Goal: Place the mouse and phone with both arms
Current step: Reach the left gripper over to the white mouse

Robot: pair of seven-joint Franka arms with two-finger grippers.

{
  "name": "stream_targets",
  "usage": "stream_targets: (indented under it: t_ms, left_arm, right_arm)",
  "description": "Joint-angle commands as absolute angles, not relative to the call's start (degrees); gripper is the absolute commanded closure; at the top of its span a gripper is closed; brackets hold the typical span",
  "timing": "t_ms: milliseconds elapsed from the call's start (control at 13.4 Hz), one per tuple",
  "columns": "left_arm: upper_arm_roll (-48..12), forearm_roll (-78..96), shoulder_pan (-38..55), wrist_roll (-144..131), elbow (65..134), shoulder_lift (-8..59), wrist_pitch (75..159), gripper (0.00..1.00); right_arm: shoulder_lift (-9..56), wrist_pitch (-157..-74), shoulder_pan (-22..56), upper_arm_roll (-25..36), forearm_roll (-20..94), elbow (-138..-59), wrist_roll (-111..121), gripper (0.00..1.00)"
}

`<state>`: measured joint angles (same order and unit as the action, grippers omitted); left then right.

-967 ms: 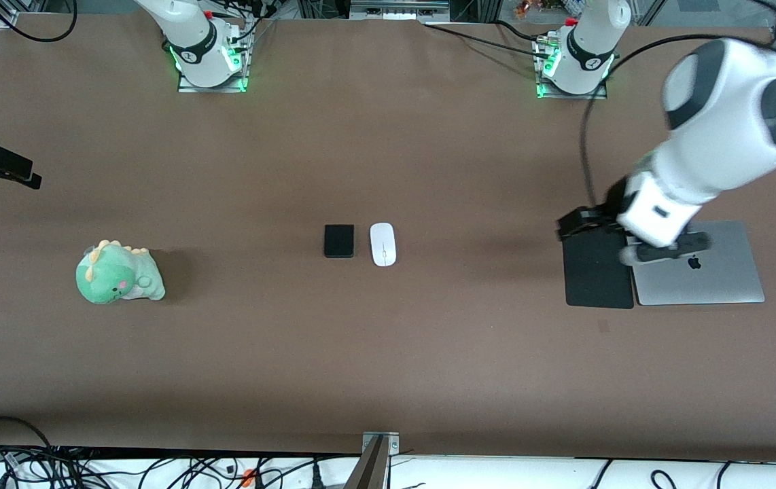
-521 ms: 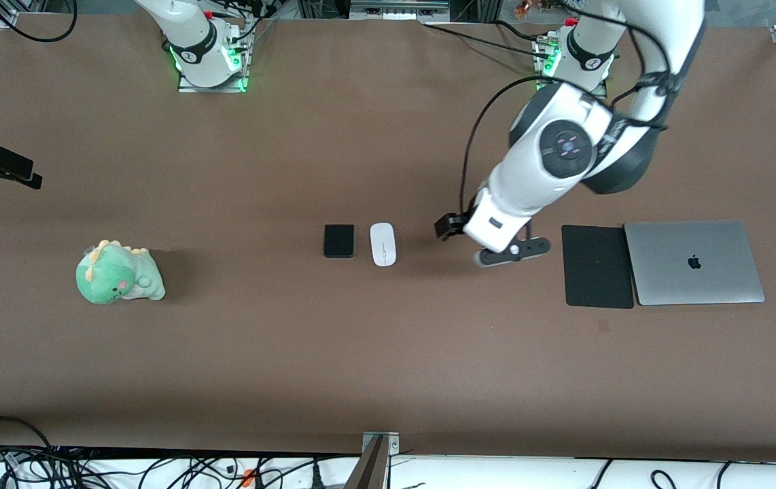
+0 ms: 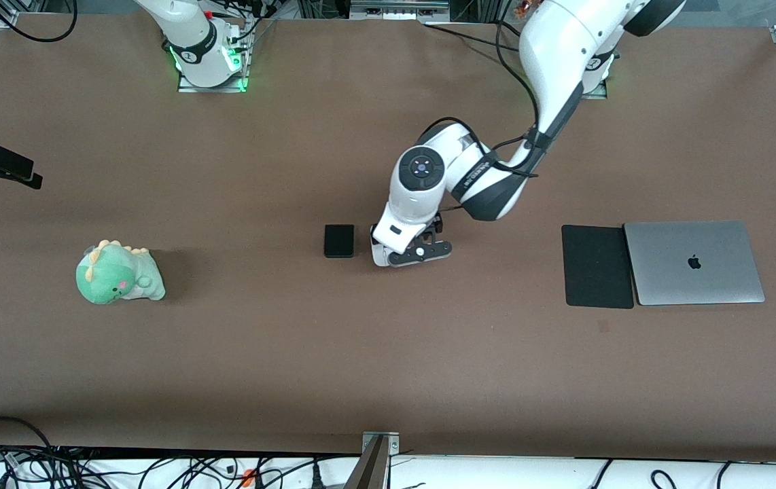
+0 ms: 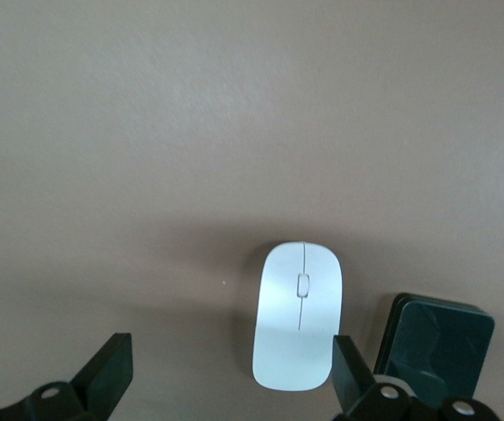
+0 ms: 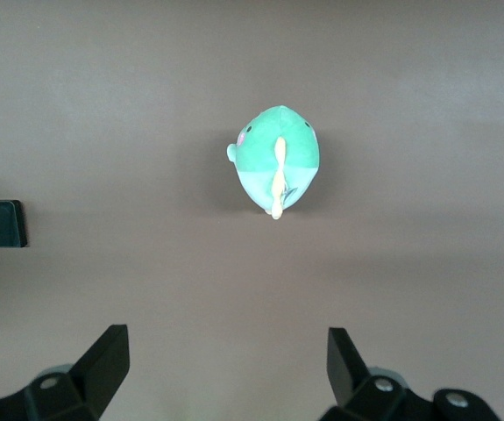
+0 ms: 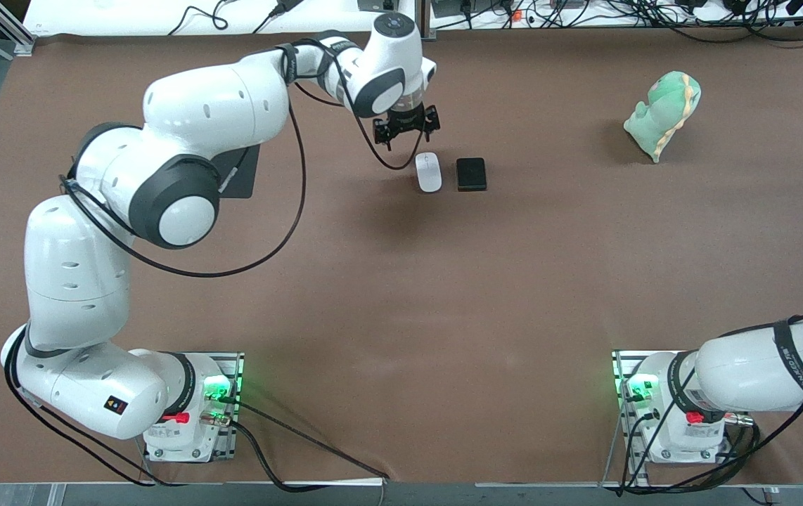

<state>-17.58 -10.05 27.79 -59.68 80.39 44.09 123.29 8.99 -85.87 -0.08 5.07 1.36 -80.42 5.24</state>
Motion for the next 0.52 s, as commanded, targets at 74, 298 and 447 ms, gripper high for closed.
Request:
stream_targets:
  t_ms: [74,298,447]
  left_arm:
    - [-9.7,-11.3,36.9,-64.1,77.9,46.7,124.3,0.00]
    - [-4.8,-11.3,42.9,-68.0,77.3,49.7,127.3,0.00]
    - [-4.6,-11.4,43.5,-70.2,75.1,51.8,127.3,0.00]
  right_arm:
    - [8.3,-85.0,-0.6,4.4,0.7,-80.4,5.1,0.00]
    - [8.6,-85.0,-0.4,4.3,0.7,-80.4,5.3,0.00]
    - [8.6,-85.0,-0.1,4.4,0.6,-80.4,5.0,0.00]
